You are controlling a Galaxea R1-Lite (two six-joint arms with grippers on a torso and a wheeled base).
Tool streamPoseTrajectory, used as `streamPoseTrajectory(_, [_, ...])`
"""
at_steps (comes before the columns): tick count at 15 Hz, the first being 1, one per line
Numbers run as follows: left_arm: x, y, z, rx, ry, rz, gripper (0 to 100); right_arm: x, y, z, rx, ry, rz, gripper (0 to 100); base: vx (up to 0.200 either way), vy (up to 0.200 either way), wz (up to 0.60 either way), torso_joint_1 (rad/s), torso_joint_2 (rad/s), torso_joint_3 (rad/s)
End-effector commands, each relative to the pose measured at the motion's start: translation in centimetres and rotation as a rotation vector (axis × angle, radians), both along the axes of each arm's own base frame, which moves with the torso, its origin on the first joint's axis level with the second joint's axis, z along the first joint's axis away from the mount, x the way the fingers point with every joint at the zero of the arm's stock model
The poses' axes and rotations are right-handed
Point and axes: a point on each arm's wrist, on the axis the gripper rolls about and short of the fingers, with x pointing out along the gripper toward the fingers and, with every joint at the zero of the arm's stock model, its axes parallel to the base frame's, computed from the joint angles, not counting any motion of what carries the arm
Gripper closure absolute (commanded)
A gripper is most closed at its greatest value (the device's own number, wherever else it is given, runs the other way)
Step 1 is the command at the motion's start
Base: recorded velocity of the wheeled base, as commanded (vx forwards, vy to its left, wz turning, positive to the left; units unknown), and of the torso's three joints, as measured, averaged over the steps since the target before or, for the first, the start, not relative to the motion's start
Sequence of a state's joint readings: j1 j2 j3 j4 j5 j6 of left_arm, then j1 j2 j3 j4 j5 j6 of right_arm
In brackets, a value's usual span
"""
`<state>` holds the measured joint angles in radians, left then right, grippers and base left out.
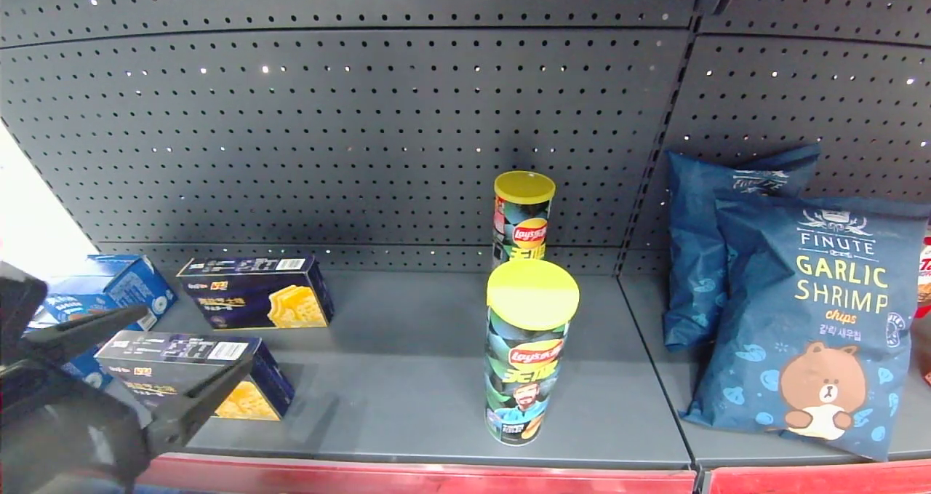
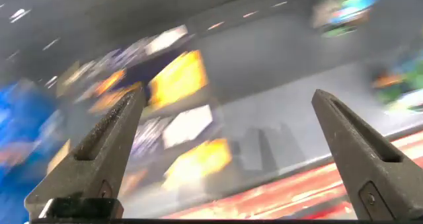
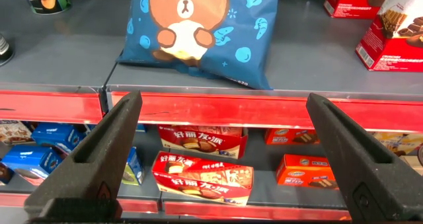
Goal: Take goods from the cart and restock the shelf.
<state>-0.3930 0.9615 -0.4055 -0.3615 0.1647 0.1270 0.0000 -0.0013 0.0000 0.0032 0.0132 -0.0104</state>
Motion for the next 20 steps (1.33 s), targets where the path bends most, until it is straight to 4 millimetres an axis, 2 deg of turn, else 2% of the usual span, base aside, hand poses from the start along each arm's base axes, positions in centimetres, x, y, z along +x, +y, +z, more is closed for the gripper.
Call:
streamPoseTrajectory(1, [-3.2, 2.4, -1.2, -0.025, -0.075, 0.130, 0, 0.0, 0.0, 0.0, 0.000, 0.001, 0.001, 0, 0.000, 0.000, 0.00, 0.000, 0.00, 0.000])
streamPoseTrajectory(2, [-4.1, 3.1, -1.0, -0.041, -0.118, 0.198, 0, 0.0, 0.0, 0.0, 0.000, 0.001, 0.001, 0, 0.000, 0.000, 0.00, 0.000, 0.00, 0.000])
streamPoseTrajectory(5, [-5.8, 3.7, -1.4, -0.060, -0.178, 0.232, 0, 0.0, 0.0, 0.0, 0.000, 0.001, 0.001, 0, 0.000, 0.000, 0.00, 0.000, 0.00, 0.000])
streamPoseTrajectory(7, [-7.7, 4.0, -2.7, -0.064, -0.225, 0.252, 0, 0.0, 0.0, 0.0, 0.000, 0.001, 0.001, 0, 0.000, 0.000, 0.00, 0.000, 0.00, 0.000])
streamPoseTrajectory(10, [-9.6, 4.4, -4.3, -0.069, -0.287, 0.287, 0, 0.0, 0.0, 0.0, 0.000, 0.001, 0.001, 0, 0.000, 0.000, 0.00, 0.000, 0.00, 0.000])
streamPoseTrajectory(18, [-10.0, 4.3, -5.1, -0.061, -0.302, 0.243, 0, 0.0, 0.0, 0.0, 0.000, 0.001, 0.001, 0, 0.000, 0.000, 0.00, 0.000, 0.00, 0.000])
streamPoseTrajectory(20, [-10.6, 4.3, -6.6, -0.103, -0.298, 0.253, 0, 0.0, 0.0, 0.0, 0.000, 0.001, 0.001, 0, 0.000, 0.000, 0.00, 0.000, 0.00, 0.000])
